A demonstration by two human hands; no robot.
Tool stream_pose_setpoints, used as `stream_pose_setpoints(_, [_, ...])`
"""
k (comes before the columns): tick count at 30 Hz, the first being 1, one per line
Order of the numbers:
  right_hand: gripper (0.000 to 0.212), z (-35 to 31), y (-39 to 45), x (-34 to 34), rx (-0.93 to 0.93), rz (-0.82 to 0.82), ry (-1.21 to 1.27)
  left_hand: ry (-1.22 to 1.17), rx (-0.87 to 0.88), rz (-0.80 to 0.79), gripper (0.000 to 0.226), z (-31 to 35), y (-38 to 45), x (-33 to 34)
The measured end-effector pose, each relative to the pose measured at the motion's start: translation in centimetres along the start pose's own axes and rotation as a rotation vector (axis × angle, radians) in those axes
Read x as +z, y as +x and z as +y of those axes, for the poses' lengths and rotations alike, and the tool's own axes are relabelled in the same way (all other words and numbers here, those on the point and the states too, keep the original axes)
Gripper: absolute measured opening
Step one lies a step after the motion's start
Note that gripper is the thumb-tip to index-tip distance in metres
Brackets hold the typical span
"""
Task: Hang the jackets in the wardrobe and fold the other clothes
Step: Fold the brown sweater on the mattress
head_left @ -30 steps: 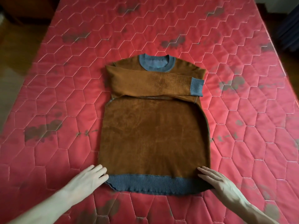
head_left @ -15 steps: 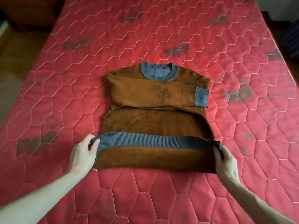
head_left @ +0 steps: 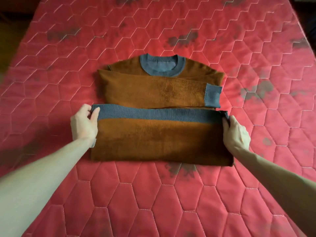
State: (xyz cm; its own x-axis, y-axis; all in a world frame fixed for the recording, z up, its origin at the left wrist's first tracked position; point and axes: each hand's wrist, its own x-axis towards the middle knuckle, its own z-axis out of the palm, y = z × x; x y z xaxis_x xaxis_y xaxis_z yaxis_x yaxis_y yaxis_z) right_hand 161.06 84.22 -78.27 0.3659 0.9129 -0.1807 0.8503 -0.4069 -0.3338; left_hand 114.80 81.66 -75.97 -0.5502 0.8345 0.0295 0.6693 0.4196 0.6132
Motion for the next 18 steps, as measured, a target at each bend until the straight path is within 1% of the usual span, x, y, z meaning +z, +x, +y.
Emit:
stream_pose_setpoints(2, [0.029, 0.2, 0.4, 0.8, 0.041, -0.015, -0.017, 0.083, -0.069, 0.027, 0.019, 0.2, 0.0, 0.7])
stream_pose_setpoints(3, [0.029, 0.2, 0.5, 1.0, 0.079, -0.015, -0.009, 0.154, -0.065, 0.058, 0.019, 0.2, -0.5, 0.8])
stream_pose_setpoints(4, [0.032, 0.2, 0.4, 1.3, 0.107, -0.002, 0.010, 0.244, 0.000, 0.081, 0.021, 0.2, -1.2, 0.8])
stream_pose_setpoints(5, [0.040, 0.2, 0.2, 1.5, 0.108, 0.029, 0.025, 0.330, 0.127, 0.078, 0.025, 0.1, -2.1, 0.9])
stream_pose_setpoints(6, [0.047, 0.3, -0.2, 1.5, 0.076, 0.076, 0.027, 0.389, 0.291, 0.025, 0.031, 0.1, -3.3, 0.9])
stream_pose_setpoints(7, [0.052, 0.2, -0.6, 1.5, 0.007, 0.132, 0.022, 0.421, 0.461, -0.076, 0.038, 0.1, -4.5, 1.0])
stream_pose_setpoints(8, [0.054, 0.2, -1.2, 1.4, -0.106, 0.175, 0.010, 0.442, 0.622, -0.211, 0.048, -0.2, -5.5, 1.2])
stream_pose_setpoints(10, [0.053, 0.2, -2.2, 1.5, -0.439, 0.182, -0.039, 0.558, 0.896, -0.498, 0.068, -1.3, -7.2, 1.6])
stream_pose_setpoints(11, [0.052, 0.5, -2.5, 1.7, -0.620, 0.149, -0.074, 0.641, 0.985, -0.609, 0.077, -2.0, -7.7, 1.8])
stream_pose_setpoints(12, [0.055, 1.1, -2.8, 2.1, -0.763, 0.088, -0.134, 0.707, 1.025, -0.674, 0.085, -2.5, -8.0, 1.9])
stream_pose_setpoints(13, [0.062, 1.7, -3.1, 2.4, -0.848, 0.010, -0.218, 0.747, 1.016, -0.701, 0.091, -3.0, -8.1, 2.0])
stream_pose_setpoints(14, [0.072, 2.6, -3.4, 2.8, -0.872, -0.069, -0.307, 0.772, 0.987, -0.695, 0.098, -3.3, -8.1, 2.0])
stream_pose_setpoints(15, [0.080, 3.5, -3.6, 3.1, -0.852, -0.126, -0.377, 0.799, 0.964, -0.674, 0.105, -3.6, -7.8, 1.9])
stream_pose_setpoints(16, [0.086, 4.1, -3.7, 3.4, -0.809, -0.147, -0.420, 0.839, 0.944, -0.651, 0.111, -3.9, -7.5, 1.8])
stream_pose_setpoints(18, [0.093, 4.8, -3.9, 3.4, -0.721, -0.143, -0.432, 0.929, 0.894, -0.611, 0.118, -4.4, -6.9, 1.5])
